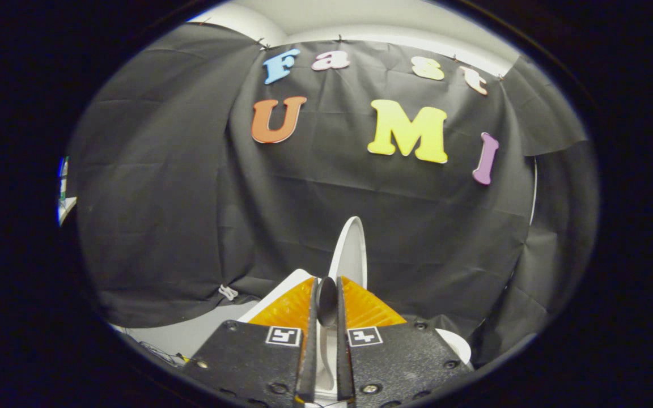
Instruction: Open the toilet lid.
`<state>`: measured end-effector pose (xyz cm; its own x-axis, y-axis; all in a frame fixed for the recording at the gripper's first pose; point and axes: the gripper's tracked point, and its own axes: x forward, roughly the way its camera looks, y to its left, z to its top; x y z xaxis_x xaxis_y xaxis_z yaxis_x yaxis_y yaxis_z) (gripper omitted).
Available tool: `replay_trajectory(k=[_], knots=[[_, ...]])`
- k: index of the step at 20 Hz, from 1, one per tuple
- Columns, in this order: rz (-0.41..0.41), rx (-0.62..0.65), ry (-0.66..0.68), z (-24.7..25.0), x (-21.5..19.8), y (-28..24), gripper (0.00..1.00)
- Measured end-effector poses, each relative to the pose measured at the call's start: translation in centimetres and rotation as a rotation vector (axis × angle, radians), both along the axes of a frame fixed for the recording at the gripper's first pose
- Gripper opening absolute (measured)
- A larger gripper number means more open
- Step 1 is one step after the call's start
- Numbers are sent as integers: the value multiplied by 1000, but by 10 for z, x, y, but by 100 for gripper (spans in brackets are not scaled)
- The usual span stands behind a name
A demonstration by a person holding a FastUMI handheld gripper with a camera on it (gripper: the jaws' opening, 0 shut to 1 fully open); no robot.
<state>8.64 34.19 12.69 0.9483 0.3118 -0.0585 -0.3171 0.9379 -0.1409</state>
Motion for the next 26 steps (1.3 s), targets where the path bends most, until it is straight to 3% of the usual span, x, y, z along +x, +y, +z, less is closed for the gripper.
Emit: replay_trajectory(k=[3, 6, 11, 16, 22, 26], knots=[[116, 69, 12, 11, -10, 13, 67], [74, 146, -67, 46, -15, -20, 100], [57, 276, -151, 80, -27, -85, 100], [-44, 332, -208, 79, -32, -186, 100], [-179, 231, -167, 9, -28, -281, 100], [-209, 207, -143, -39, -30, -314, 100]])
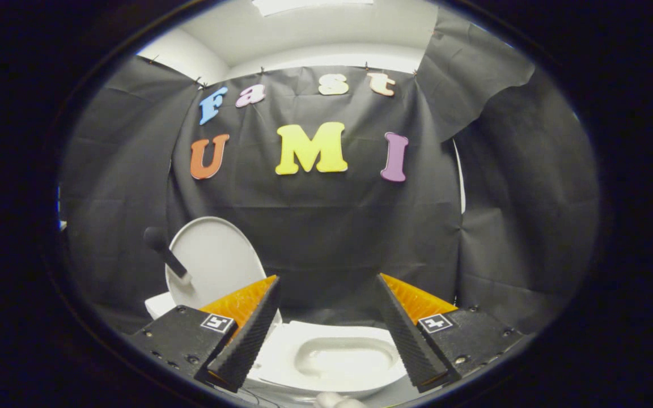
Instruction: Open the toilet lid.
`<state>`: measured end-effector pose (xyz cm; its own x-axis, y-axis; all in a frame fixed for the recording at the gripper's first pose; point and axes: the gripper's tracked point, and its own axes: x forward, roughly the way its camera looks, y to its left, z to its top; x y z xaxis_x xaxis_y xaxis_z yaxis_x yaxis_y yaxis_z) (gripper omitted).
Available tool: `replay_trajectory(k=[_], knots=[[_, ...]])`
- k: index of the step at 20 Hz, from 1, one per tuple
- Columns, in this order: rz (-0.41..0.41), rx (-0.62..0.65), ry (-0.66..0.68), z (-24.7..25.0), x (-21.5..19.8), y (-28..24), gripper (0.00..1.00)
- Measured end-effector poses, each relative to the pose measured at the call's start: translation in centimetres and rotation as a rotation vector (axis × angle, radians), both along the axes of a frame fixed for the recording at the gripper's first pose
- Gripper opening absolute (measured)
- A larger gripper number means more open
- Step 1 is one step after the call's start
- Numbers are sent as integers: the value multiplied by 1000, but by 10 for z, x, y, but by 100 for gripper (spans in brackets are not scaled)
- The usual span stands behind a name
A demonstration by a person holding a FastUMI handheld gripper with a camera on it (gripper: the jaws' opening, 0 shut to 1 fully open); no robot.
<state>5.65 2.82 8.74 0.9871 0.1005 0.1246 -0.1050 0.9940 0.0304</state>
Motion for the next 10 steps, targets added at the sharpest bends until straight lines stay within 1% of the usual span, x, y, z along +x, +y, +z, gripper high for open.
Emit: replay_trajectory(k=[4, 6, 8, 10], knots=[[-33, 19, 27, -40, -8, -29, 100], [-41, 50, 54, -56, -11, -41, 100], [-57, 82, 61, -62, -14, -53, 100], [-67, 86, 60, -66, -13, -59, 100]])
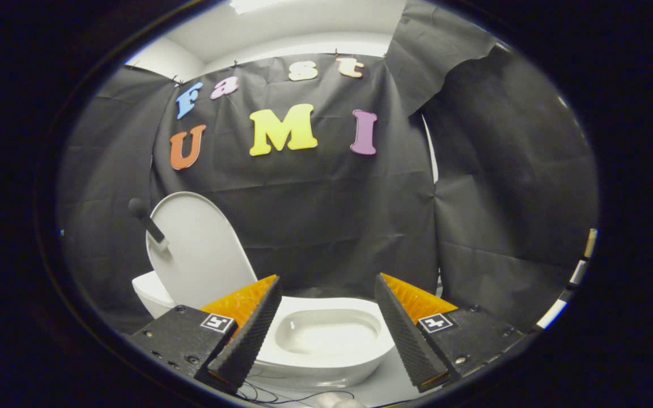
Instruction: Open the toilet lid.
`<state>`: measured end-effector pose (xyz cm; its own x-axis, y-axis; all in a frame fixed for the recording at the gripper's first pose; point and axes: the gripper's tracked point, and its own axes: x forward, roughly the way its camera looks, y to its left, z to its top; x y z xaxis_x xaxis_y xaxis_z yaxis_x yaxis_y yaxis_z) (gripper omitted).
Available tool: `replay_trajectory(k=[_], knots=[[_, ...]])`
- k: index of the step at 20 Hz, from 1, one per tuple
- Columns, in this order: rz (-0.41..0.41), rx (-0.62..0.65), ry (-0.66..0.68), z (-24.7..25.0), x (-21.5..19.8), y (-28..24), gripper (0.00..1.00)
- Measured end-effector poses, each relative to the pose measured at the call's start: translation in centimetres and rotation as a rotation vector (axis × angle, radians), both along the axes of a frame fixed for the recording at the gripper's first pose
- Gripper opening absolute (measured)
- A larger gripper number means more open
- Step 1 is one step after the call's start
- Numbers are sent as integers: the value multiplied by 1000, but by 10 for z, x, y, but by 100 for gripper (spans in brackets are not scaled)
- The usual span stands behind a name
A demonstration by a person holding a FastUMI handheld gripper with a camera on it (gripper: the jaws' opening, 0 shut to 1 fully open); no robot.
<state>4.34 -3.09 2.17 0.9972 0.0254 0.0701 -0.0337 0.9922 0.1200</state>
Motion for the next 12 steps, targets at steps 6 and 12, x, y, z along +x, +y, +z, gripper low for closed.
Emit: replay_trajectory(k=[6, 12], knots=[[-1, -11, 24, -13, 3, -2, 100], [-4, -22, 19, -12, 4, -2, 100]])
